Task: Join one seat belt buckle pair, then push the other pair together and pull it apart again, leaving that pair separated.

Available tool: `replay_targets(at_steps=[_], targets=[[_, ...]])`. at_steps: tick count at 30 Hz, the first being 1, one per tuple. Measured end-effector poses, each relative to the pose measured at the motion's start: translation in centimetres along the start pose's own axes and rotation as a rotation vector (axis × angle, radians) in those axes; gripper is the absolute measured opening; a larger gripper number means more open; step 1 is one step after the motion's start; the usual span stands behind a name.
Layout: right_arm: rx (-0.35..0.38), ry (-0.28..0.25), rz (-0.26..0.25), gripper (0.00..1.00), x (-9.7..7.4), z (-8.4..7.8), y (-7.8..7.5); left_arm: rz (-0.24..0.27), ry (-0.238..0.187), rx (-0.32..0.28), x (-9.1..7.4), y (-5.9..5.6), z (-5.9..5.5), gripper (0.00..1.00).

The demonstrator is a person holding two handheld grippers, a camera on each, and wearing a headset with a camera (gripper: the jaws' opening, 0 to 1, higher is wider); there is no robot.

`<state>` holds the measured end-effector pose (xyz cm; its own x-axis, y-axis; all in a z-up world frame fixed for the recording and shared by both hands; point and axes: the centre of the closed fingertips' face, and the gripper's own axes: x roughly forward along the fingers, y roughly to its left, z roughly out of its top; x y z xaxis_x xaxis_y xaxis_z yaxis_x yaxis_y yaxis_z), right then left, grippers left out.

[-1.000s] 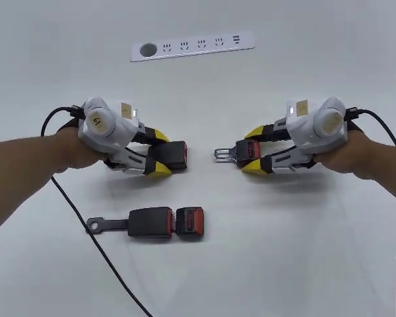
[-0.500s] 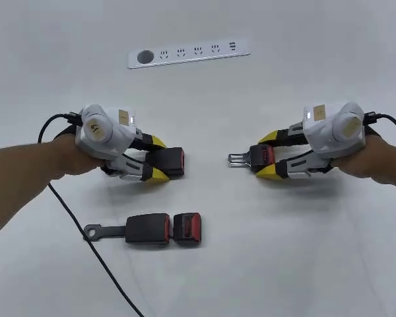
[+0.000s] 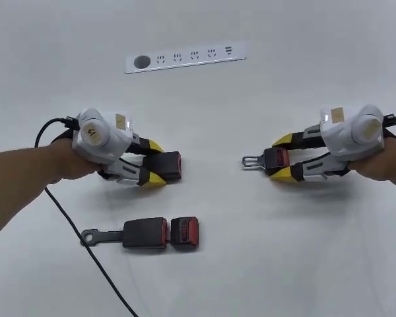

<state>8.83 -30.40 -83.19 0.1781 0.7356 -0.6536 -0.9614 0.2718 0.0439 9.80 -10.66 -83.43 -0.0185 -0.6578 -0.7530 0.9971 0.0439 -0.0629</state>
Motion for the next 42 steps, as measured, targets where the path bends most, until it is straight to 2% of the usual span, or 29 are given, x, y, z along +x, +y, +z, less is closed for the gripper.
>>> replay_targets(at_steps=[14,26,32,35,37,40,42], targets=[[0.010,0.007,-0.009,0.37,-0.9,-0.9,0.3,0.000,0.013,0.004,-0.1,-0.1,0.0,0.36],[0.004,0.016,-0.001,0.37,-1.0,-1.0,0.4,0.003,0.015,0.013,0.0,-0.1,0.1,0.36],[0.002,0.043,-0.017,0.38,-1.0,-1.0,0.5,0.002,0.048,0.027,0.1,-0.1,0.2,0.36],[0.028,0.048,-0.034,0.42,-1.1,-0.9,0.4,0.011,0.066,-0.005,0.0,-0.2,0.3,0.37],[0.051,0.037,-0.061,0.47,-1.1,-0.7,0.2,0.012,0.034,-0.059,-0.1,-0.4,0.9,0.41],[0.111,-0.006,-0.104,0.58,-1.2,0.3,-0.2,0.044,0.025,-0.098,-0.3,0.1,0.9,0.49],[0.144,-0.028,-0.139,0.63,-1.3,0.9,-0.5,0.055,-0.011,-0.136,-0.5,0.1,1.5,0.54]])
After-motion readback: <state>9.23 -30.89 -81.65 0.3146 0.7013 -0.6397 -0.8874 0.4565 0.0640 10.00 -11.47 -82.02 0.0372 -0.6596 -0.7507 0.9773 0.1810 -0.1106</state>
